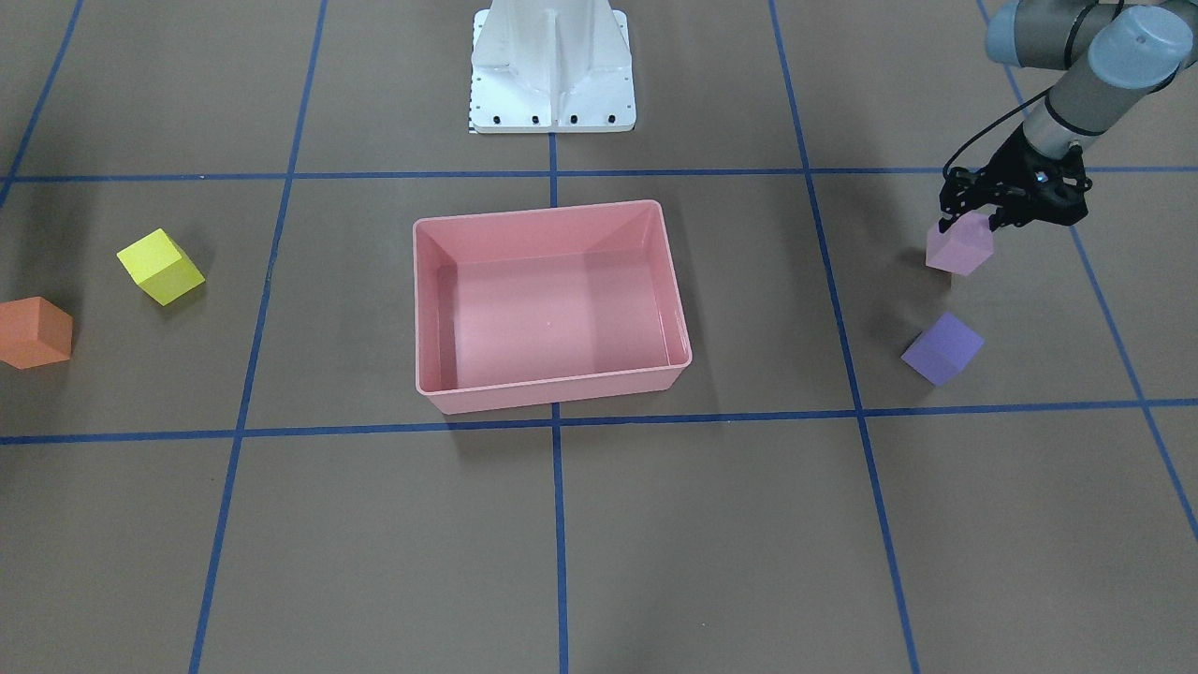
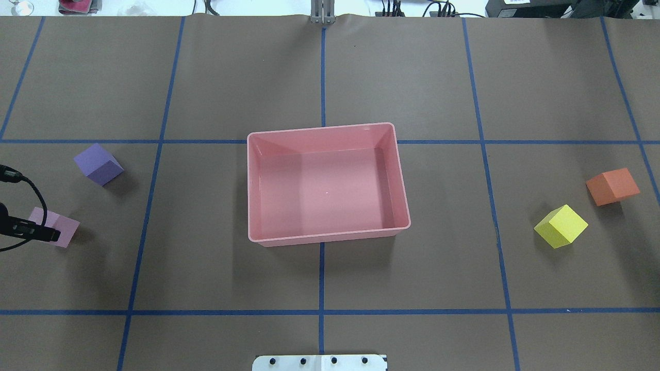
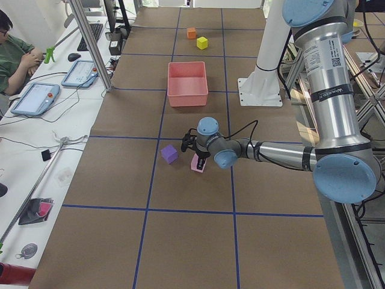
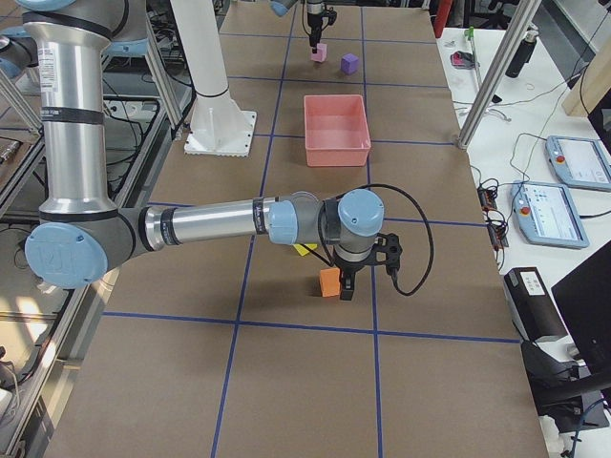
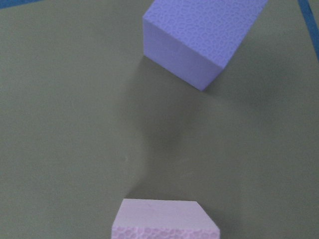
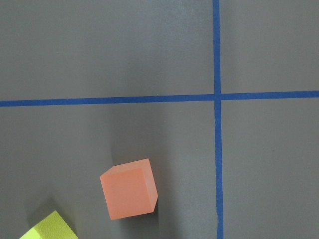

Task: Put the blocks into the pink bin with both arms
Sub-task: 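Reach left gripper to pink cube while right gripper approaches yellow cube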

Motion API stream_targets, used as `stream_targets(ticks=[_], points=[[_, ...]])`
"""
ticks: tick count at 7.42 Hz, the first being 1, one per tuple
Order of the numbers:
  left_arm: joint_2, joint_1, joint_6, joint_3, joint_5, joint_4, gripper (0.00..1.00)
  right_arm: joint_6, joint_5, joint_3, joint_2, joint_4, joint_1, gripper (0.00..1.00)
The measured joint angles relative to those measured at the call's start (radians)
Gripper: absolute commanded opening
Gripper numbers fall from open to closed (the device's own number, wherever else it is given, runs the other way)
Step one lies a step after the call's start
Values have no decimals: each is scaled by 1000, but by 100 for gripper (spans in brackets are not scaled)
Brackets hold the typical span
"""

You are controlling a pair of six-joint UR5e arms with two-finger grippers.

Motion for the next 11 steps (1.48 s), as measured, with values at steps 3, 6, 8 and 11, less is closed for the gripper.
stream_targets(ticks=[3, 6, 8, 11], points=[[-40, -119, 2, -187, -118, 267, 0, 16, 2, 15, 86, 0, -84, 100], [-200, -161, 0, -264, -128, 525, 0, 51, -41, 100, 121, 93, -281, 100], [-310, -161, -46, -288, -126, 648, 0, 88, -84, 113, 56, 333, -388, 100], [-539, -133, -182, -296, -122, 845, 0, 134, -106, 114, -52, 559, -508, 99]])
